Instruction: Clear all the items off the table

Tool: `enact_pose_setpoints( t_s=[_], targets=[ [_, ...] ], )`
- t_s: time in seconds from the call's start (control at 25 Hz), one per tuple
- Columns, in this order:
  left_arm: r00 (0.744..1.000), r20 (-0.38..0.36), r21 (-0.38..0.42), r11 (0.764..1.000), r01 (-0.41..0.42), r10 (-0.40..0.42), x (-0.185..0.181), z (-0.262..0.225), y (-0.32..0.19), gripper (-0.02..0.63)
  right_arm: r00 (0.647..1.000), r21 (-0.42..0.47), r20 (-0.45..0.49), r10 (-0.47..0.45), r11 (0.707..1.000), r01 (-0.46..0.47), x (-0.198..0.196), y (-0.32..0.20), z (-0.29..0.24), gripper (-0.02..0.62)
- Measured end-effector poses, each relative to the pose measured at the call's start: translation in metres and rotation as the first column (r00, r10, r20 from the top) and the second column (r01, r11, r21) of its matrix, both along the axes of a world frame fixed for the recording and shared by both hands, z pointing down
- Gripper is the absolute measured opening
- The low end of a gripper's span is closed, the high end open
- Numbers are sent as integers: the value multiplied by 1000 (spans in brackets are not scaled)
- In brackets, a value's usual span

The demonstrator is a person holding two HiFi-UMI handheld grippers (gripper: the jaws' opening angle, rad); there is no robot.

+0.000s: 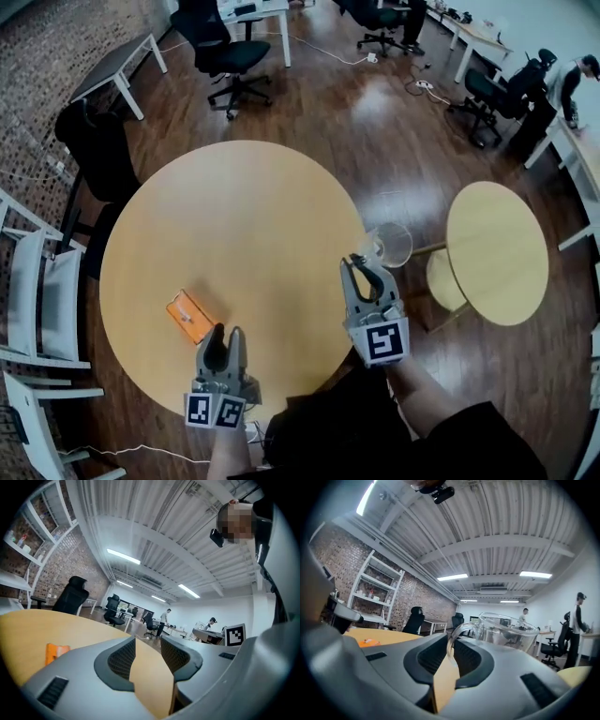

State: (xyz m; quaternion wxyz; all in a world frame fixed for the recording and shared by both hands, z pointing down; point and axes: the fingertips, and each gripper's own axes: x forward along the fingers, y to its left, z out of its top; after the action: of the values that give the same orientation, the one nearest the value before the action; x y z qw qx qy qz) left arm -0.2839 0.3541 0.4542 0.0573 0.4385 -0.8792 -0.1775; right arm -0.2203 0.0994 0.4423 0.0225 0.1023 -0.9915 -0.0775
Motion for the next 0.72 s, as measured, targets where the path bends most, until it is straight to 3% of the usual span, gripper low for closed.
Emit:
enact_pose_setpoints(
  t_s=[0.24, 0.4, 0.56, 0.72],
  targets=[
    [988, 13, 36, 987, -156, 155, 23, -10, -162, 156, 982, 39, 1, 190, 981, -190, 79, -148, -9, 44],
    [955, 41, 46, 955, -294, 292, 49, -21, -283, 156, 949, 70, -10, 314, 947, -313, 135, -245, -15, 44],
    [901, 46, 84, 897, -434, 431, 78, -32, -386, 156, 897, 84, -12, 442, 894, -439, 189, -319, -23, 44],
    [815, 50, 73, 811, -580, 578, 112, -41, -460, 156, 825, 79, -20, 565, 823, -562, 239, -364, -29, 44]
  ],
)
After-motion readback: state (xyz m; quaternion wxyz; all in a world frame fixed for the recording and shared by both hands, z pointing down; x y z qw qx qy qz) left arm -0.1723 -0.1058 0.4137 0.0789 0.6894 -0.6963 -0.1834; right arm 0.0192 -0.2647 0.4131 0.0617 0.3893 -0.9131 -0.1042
